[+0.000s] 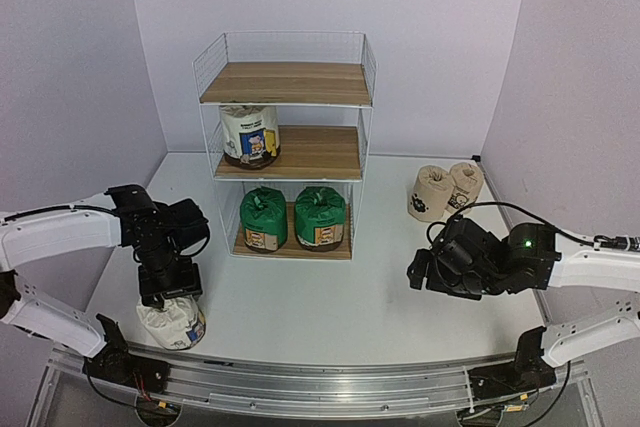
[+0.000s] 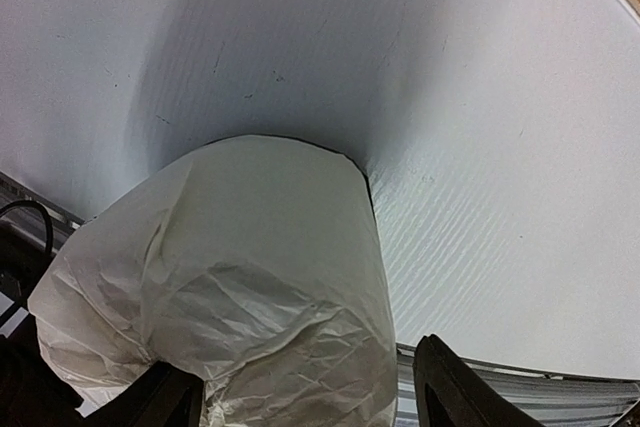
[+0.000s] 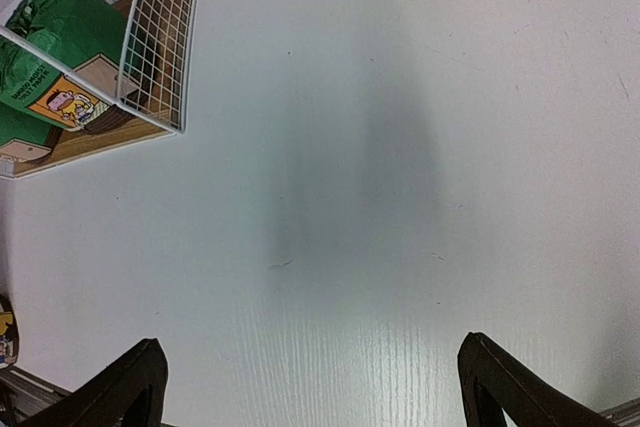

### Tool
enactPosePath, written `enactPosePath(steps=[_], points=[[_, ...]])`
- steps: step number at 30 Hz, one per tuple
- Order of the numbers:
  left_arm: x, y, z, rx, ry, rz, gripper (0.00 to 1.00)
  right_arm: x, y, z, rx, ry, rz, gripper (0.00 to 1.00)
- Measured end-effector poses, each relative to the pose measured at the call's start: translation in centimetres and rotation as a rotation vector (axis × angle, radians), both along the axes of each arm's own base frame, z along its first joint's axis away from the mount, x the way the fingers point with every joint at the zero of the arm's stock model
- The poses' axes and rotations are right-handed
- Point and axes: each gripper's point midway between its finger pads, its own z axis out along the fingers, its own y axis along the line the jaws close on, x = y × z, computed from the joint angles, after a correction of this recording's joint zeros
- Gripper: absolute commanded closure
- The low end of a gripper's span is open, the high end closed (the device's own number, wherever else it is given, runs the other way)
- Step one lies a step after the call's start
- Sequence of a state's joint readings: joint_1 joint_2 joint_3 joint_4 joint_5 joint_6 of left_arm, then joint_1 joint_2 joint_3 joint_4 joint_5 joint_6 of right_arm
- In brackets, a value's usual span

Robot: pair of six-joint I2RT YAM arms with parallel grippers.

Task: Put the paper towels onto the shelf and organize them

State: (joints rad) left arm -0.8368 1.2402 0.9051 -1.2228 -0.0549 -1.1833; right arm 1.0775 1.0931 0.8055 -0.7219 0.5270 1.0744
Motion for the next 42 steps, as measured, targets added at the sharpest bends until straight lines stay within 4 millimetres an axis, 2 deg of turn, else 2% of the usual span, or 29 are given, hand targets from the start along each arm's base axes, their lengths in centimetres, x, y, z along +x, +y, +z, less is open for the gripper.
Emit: enactPosePath(steps=[8,14,17,20,23,26,28,31,34,37,39,42], points=[[-0.4,0.2,-1.4,0.034,0.046,-0.040,0.63,0.0,0.0,-0.1,0.001,0.003,-0.007,0.02],[0.3,-1.0,-1.4,0.013,0.047,-0.123,0.76,0.0,0.0,-0.1,0.001,0.003,-0.007,0.02],[1.5,-2.6,-0.9,-0.017,0.022,-0.205,0.77,0.0,0.0,-0.1,0.001,0.003,-0.007,0.02],[3.4,-5.5,0.6,-0.085,-0.039,-0.305,0.78,0.0,0.0,0.0,0.003,0.002,-0.007,0.02],[5.2,-10.5,3.2,-0.180,-0.118,-0.442,0.78,0.0,0.0,0.1,0.008,-0.002,-0.005,0.02],[5.9,-16.1,5.0,-0.255,-0.179,-0.596,0.79,0.0,0.0,0.4,0.017,-0.008,-0.004,0.02],[5.9,-19.5,5.2,-0.280,-0.186,-0.688,0.77,0.0,-0.1,0.6,0.026,-0.013,-0.003,0.02],[5.5,-23.3,4.1,-0.298,-0.172,-0.792,0.75,-0.1,-0.3,0.9,0.037,-0.021,-0.004,0.02],[5.1,-26.0,2.0,-0.303,-0.135,-0.870,0.75,-0.1,-0.6,1.1,0.045,-0.031,-0.005,0.02],[5.1,-27.3,0.1,-0.296,-0.104,-0.910,0.75,-0.2,-0.9,0.9,0.041,-0.039,-0.009,0.02],[5.3,-28.1,0.0,-0.299,-0.102,-0.924,0.73,-0.2,-1.1,0.7,0.034,-0.038,-0.010,0.02],[5.6,-29.3,0.0,-0.300,-0.118,-0.951,0.64,-0.4,-1.4,0.2,0.021,-0.031,-0.010,0.02]])
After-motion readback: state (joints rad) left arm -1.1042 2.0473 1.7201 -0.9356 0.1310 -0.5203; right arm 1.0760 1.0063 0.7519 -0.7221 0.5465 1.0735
